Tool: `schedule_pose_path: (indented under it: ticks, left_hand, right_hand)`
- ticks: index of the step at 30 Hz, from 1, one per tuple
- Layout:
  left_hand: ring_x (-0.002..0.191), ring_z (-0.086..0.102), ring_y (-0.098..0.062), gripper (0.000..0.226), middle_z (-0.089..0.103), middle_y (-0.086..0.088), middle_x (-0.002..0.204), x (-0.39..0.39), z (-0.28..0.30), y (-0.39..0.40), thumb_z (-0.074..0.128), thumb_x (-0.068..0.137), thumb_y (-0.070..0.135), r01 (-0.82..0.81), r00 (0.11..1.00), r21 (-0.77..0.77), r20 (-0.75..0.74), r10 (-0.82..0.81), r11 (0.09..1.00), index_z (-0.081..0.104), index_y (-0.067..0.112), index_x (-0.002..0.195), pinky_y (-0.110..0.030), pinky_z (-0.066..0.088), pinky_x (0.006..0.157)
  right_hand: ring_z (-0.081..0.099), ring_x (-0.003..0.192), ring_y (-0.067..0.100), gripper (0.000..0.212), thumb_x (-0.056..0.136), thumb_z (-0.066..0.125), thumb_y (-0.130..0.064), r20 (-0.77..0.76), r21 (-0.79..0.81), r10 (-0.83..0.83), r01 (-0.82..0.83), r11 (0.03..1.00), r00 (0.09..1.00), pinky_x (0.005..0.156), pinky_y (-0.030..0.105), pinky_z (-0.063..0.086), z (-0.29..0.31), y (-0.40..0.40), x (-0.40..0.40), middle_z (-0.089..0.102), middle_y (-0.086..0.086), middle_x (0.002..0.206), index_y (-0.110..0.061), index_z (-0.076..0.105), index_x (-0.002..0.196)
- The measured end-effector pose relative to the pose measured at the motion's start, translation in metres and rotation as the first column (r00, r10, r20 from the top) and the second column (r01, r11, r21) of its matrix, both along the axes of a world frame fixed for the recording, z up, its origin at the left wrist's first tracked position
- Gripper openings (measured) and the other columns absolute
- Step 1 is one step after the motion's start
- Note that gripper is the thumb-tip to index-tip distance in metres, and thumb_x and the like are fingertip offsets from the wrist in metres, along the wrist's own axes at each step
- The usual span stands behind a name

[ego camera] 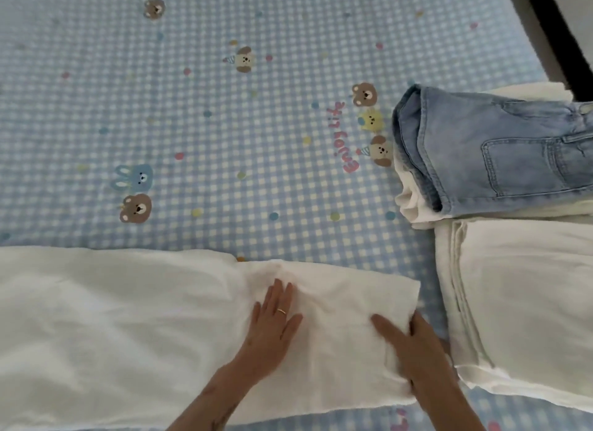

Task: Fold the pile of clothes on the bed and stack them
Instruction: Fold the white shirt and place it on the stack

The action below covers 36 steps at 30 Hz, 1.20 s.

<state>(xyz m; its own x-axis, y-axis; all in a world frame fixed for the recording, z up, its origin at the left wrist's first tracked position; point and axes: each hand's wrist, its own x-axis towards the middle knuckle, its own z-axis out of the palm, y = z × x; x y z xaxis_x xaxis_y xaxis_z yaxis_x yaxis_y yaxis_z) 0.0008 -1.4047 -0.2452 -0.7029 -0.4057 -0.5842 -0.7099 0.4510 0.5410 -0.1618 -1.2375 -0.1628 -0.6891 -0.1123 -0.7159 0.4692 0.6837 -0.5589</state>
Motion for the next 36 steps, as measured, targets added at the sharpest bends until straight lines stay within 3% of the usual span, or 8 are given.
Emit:
schedule_pose_path:
  ticks: [3,9,15,21,25,29,32,36]
  left_hand:
    - [0.129,0.020,0.021,0.045,0.025,0.035,0.143,0.029,0.062,-0.002,0.039,0.099,0.034,-0.465,0.852,0.255,-0.129,0.507,0.848,0.028,0.043,0.142,0.000,0.011,0.105]
    - [0.106,0.064,-0.006,0.037,0.071,0.007,0.111,0.096,0.144,-0.051,0.049,0.082,0.035,-0.640,0.402,0.661,-0.146,0.904,0.391,0.061,0.025,0.115,-0.020,0.052,0.086]
    - [0.082,0.071,-0.012,0.015,0.075,0.004,0.086,0.142,0.120,-0.113,0.062,0.089,0.019,-0.654,0.640,0.457,-0.092,0.763,0.603,0.064,0.028,0.101,-0.021,0.054,0.068]
    - [0.068,0.060,-0.018,0.016,0.067,-0.005,0.077,0.164,0.050,-0.157,0.046,0.089,0.013,-0.713,0.679,0.241,0.004,0.734,0.658,0.061,0.013,0.083,-0.035,0.050,0.065]
    - [0.077,0.058,-0.014,0.020,0.062,0.006,0.083,0.176,0.026,-0.189,0.040,0.095,0.014,-0.764,0.627,0.133,-0.077,0.776,0.631,0.058,0.017,0.090,-0.022,0.042,0.065]
    - [0.099,0.059,-0.013,0.024,0.060,0.011,0.108,0.189,0.013,-0.198,0.042,0.098,0.019,-0.778,0.604,0.131,-0.112,0.789,0.614,0.050,0.021,0.121,-0.028,0.046,0.086]
    - [0.113,0.051,-0.012,0.055,0.040,0.008,0.132,0.205,0.004,-0.188,0.044,0.097,0.022,-0.643,0.764,0.004,-0.069,0.642,0.766,0.023,0.027,0.147,-0.031,0.046,0.094]
    - [0.101,0.047,-0.007,0.047,0.045,0.021,0.106,0.236,0.002,-0.171,0.031,0.091,0.063,-0.452,0.892,0.073,0.068,0.448,0.889,0.033,0.050,0.136,-0.027,0.044,0.087]
  right_hand:
    - [0.067,0.085,0.006,0.043,0.072,0.080,-0.027,0.094,-0.183,0.053,-0.035,0.983,0.994,0.081,0.029,0.054,0.045,-0.029,0.035,0.069,-0.014,0.095,-0.026,0.060,0.110]
    - [0.057,0.090,-0.010,0.078,0.082,0.068,-0.024,-0.070,-0.338,0.428,-0.425,0.840,0.901,0.077,0.008,0.046,0.059,-0.133,0.160,0.055,-0.018,0.111,-0.046,0.022,0.141]
    - [0.051,0.084,-0.001,0.073,0.093,0.055,-0.030,-0.148,-0.229,0.529,-0.550,0.803,0.835,0.073,0.004,0.039,0.022,-0.205,0.239,0.040,-0.009,0.103,-0.028,0.009,0.150]
    - [0.049,0.089,-0.002,0.065,0.093,0.056,-0.022,-0.160,-0.165,0.655,-0.674,0.720,0.738,0.083,0.013,0.044,-0.012,-0.233,0.256,0.042,-0.006,0.115,-0.026,0.020,0.147]
    - [0.044,0.128,0.014,0.051,0.092,0.041,-0.027,-0.518,0.285,0.798,-0.817,0.501,0.309,0.111,0.036,0.032,-0.028,-0.233,0.245,0.047,0.003,0.141,-0.020,0.040,0.142]
    - [-0.008,0.146,0.022,0.064,0.091,0.025,-0.053,-0.383,0.529,0.924,-0.818,0.227,0.009,0.109,0.049,0.006,-0.058,-0.237,0.235,0.029,0.011,0.154,-0.016,0.046,0.139]
    - [-0.023,0.143,0.018,0.068,0.093,-0.005,-0.054,-0.307,0.609,0.948,-0.783,0.127,-0.085,0.109,0.051,0.003,-0.082,-0.238,0.236,-0.019,-0.001,0.158,-0.020,0.027,0.142]
    - [-0.017,0.145,0.012,0.066,0.094,-0.003,-0.056,-0.305,0.598,0.951,-0.787,0.154,-0.046,0.109,0.053,0.017,-0.079,-0.252,0.245,0.005,0.003,0.157,-0.018,0.033,0.133]
